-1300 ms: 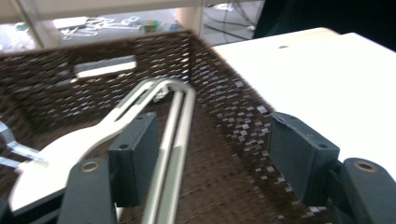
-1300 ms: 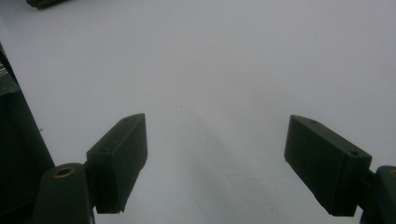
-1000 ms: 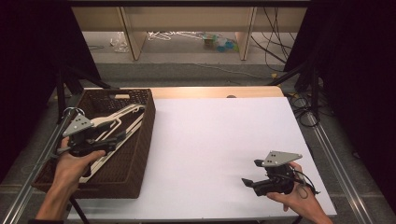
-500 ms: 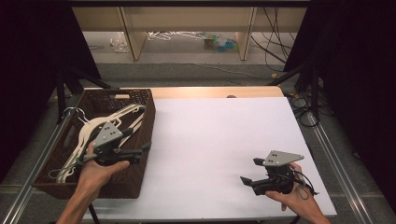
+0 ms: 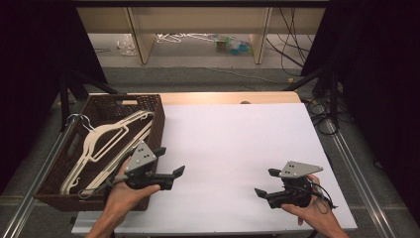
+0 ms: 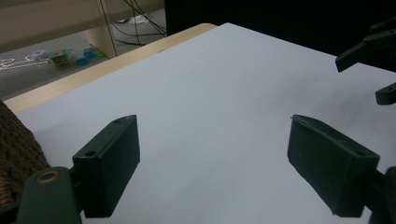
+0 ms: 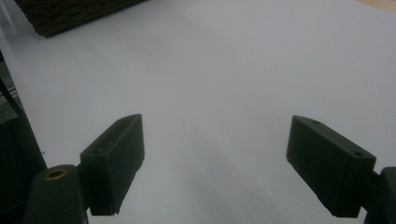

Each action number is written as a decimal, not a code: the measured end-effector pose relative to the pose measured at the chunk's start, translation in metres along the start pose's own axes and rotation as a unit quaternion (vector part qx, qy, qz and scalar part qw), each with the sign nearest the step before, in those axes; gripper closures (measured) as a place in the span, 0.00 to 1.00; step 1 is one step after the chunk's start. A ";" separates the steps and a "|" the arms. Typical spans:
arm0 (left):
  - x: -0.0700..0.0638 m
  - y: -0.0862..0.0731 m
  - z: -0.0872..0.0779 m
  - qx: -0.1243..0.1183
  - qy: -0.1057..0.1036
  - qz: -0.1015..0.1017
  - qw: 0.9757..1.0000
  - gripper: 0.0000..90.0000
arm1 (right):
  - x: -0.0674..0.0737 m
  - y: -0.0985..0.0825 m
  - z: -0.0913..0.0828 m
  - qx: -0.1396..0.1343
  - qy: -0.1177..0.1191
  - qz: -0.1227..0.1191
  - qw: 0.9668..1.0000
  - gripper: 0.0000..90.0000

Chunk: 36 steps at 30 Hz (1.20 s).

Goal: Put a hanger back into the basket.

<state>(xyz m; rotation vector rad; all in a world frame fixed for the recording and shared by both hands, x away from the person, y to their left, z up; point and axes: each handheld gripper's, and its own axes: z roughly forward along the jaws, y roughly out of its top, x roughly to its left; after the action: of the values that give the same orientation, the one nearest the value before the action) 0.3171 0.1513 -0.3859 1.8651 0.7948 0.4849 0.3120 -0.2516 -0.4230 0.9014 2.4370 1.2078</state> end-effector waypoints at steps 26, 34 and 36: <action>-0.041 -0.045 0.011 0.000 -0.030 0.027 0.999 0.19 | 0.020 -0.007 -0.008 -0.025 0.002 0.001 1.000 0.22; -0.038 -0.045 0.008 -0.005 -0.027 0.021 0.999 0.19 | 0.021 -0.010 -0.009 -0.030 0.000 0.006 1.000 0.21; -0.037 -0.045 0.008 -0.005 -0.028 0.028 0.999 0.19 | 0.021 -0.010 -0.009 -0.031 0.000 0.005 1.000 0.21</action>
<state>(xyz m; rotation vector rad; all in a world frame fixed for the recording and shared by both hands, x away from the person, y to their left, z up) 0.2828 0.1323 -0.4292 1.8868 0.7032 0.4683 0.2879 -0.2483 -0.4250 0.8969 2.3840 1.2797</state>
